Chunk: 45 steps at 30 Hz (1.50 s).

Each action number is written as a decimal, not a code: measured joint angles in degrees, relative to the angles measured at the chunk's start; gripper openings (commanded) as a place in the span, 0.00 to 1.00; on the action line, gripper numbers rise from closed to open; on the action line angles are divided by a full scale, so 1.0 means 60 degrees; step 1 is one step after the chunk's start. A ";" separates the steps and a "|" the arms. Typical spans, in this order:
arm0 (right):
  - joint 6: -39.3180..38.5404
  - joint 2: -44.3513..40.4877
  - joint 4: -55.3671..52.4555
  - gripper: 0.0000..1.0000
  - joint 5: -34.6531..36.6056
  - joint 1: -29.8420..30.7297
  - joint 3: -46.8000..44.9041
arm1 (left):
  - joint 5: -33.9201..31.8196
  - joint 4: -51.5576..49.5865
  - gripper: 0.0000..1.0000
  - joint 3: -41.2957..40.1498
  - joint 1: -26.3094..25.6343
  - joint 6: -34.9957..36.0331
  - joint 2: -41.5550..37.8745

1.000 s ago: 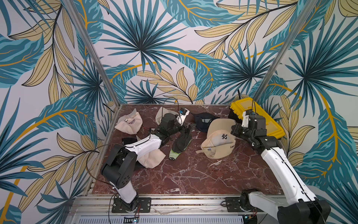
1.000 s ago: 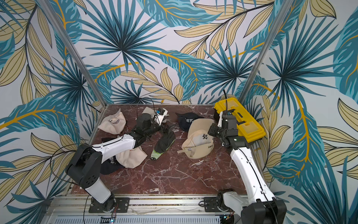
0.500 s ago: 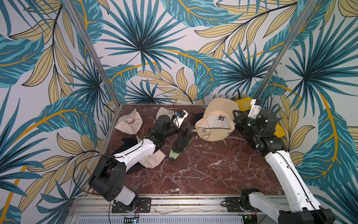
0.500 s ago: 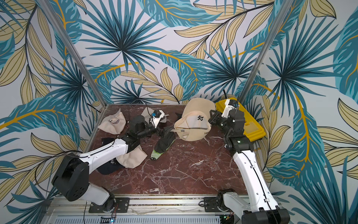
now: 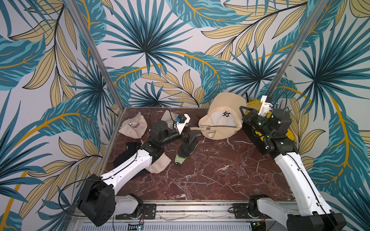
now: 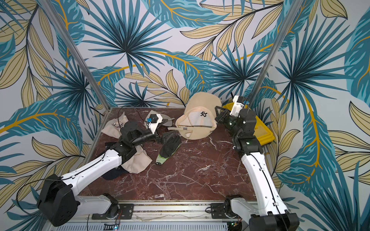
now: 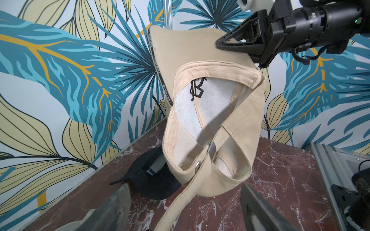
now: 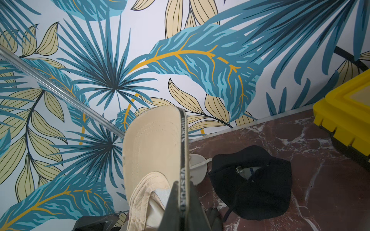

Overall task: Open the adjustable buckle of the baseball cap
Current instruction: Pick up the baseball cap from the center of the board.

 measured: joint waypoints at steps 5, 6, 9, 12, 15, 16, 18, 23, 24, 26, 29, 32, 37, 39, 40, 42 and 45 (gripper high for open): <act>-0.0025 0.0186 0.0244 0.00 -0.0433 0.0000 0.0004 | -0.0233 -0.0036 0.72 0.0404 -0.0044 0.0015 0.0288; -0.0033 0.0215 0.0270 0.00 -0.0514 0.0000 0.0007 | -0.0237 -0.0040 0.71 0.0543 -0.0047 0.0007 0.0375; -0.0036 0.0255 0.0361 0.00 -0.0758 0.0000 0.0007 | -0.0208 -0.0047 0.71 0.0922 -0.0047 -0.0233 0.0590; -0.0066 0.0255 0.0619 0.00 -0.1173 -0.0004 0.0007 | -0.0229 -0.0018 0.71 0.1206 -0.0047 -0.0729 0.0834; -0.0055 0.0255 0.1016 0.00 -0.1654 -0.0007 0.0007 | -0.0219 -0.0015 0.69 0.1268 -0.0051 -0.1155 0.1086; -0.0044 0.0255 0.1140 0.00 -0.1770 -0.0007 0.0007 | -0.0197 -0.0022 0.68 0.1268 -0.0051 -0.1257 0.1173; -0.0015 0.0255 0.1311 0.00 -0.1971 -0.0007 0.0007 | -0.0120 -0.0044 0.64 0.1268 -0.0051 -0.1464 0.1304; 0.0197 0.0324 0.1741 0.00 -0.2648 -0.0011 0.0007 | 0.0117 -0.0055 0.37 0.1279 -0.0051 -0.1865 0.1421; 0.0226 0.0350 0.1781 0.00 -0.2772 -0.0007 0.0007 | 0.0175 -0.0051 0.33 0.1290 -0.0051 -0.1971 0.1439; 0.0251 0.0404 0.1803 0.00 -0.3009 -0.0011 0.0007 | 0.0291 -0.0058 0.21 0.1322 -0.0066 -0.2098 0.1486; 0.0178 0.0415 0.1719 0.20 -0.3111 -0.0011 0.0007 | 0.0492 -0.0058 0.04 0.1417 -0.0084 -0.2131 0.1592; -0.0186 0.0397 0.1341 0.52 -0.3038 -0.0007 0.0018 | 0.0608 -0.0102 0.00 0.1439 -0.0084 -0.2102 0.1625; -0.1639 0.0149 -0.0423 0.66 -0.2051 -0.0007 0.0171 | 0.0627 -0.0178 0.00 0.1439 -0.0084 -0.2120 0.1625; -0.2320 -0.0066 -0.1239 0.67 -0.1563 -0.0007 0.0280 | 0.0616 -0.0211 0.00 0.1439 -0.0084 -0.2120 0.1628; -0.2663 -0.0266 -0.1628 0.68 -0.1290 -0.0007 0.0280 | 0.0608 -0.0211 0.00 0.1439 -0.0084 -0.2116 0.1636; -0.3271 -0.0794 -0.2193 0.70 -0.0856 -0.0011 0.0193 | 0.0601 -0.0208 0.00 0.1443 -0.0084 -0.2120 0.1679; -0.4087 -0.1730 -0.2871 0.71 -0.0557 -0.0015 -0.0004 | 0.0637 -0.0215 0.00 0.1570 -0.0084 -0.2215 0.1931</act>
